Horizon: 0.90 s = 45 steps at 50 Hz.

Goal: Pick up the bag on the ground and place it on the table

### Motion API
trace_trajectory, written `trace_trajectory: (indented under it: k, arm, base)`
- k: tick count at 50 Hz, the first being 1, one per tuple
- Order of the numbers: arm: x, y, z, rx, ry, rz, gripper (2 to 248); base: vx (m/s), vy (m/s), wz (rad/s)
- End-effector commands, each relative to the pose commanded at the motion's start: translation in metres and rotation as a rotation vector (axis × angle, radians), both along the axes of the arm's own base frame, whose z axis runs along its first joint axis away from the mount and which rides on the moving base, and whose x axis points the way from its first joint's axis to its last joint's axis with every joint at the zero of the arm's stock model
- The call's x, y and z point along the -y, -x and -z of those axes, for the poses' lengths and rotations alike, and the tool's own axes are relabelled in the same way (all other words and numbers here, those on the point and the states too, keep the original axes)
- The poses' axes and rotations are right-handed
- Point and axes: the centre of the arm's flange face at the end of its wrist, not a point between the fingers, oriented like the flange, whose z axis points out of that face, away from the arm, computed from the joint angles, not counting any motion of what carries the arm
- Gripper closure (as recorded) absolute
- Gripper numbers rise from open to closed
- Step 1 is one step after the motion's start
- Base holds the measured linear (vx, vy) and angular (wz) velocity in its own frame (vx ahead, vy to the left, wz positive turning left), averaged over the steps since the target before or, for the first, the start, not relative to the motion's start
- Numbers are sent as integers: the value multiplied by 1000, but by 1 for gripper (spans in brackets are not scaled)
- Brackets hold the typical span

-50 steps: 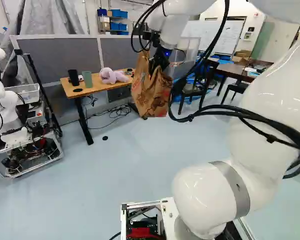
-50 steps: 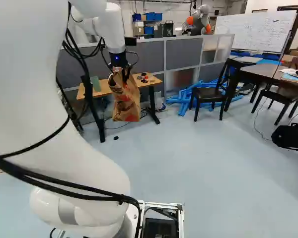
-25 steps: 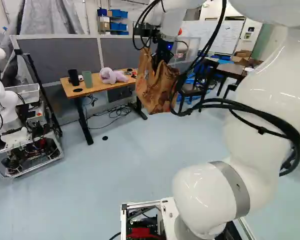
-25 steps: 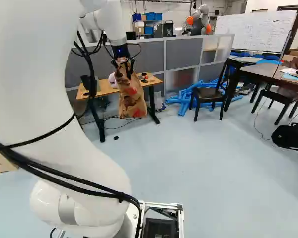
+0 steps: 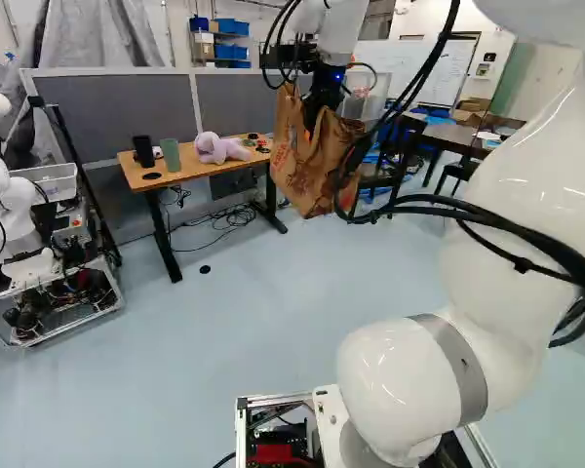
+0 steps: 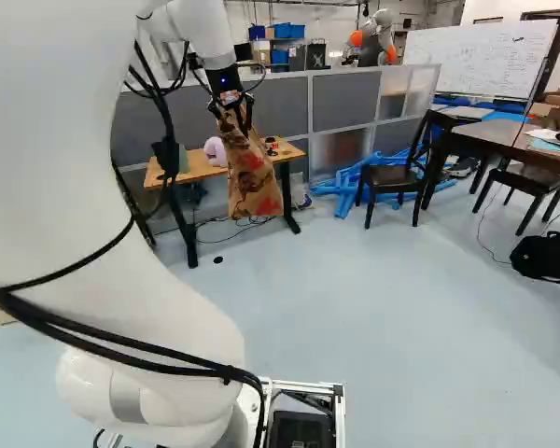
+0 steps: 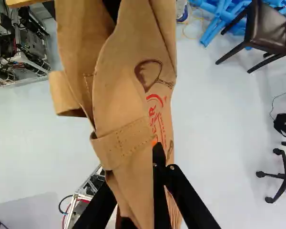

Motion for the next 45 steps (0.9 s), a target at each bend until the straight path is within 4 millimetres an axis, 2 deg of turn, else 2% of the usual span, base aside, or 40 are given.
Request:
trace_trajectory:
  k: [15,45]
  arm:
    - [1,6,-20,36,-2,0,229]
    - [-1,-4,-54,-7,1,-2,229]
  base:
    - [0,0,0]
    - [0,0,0]
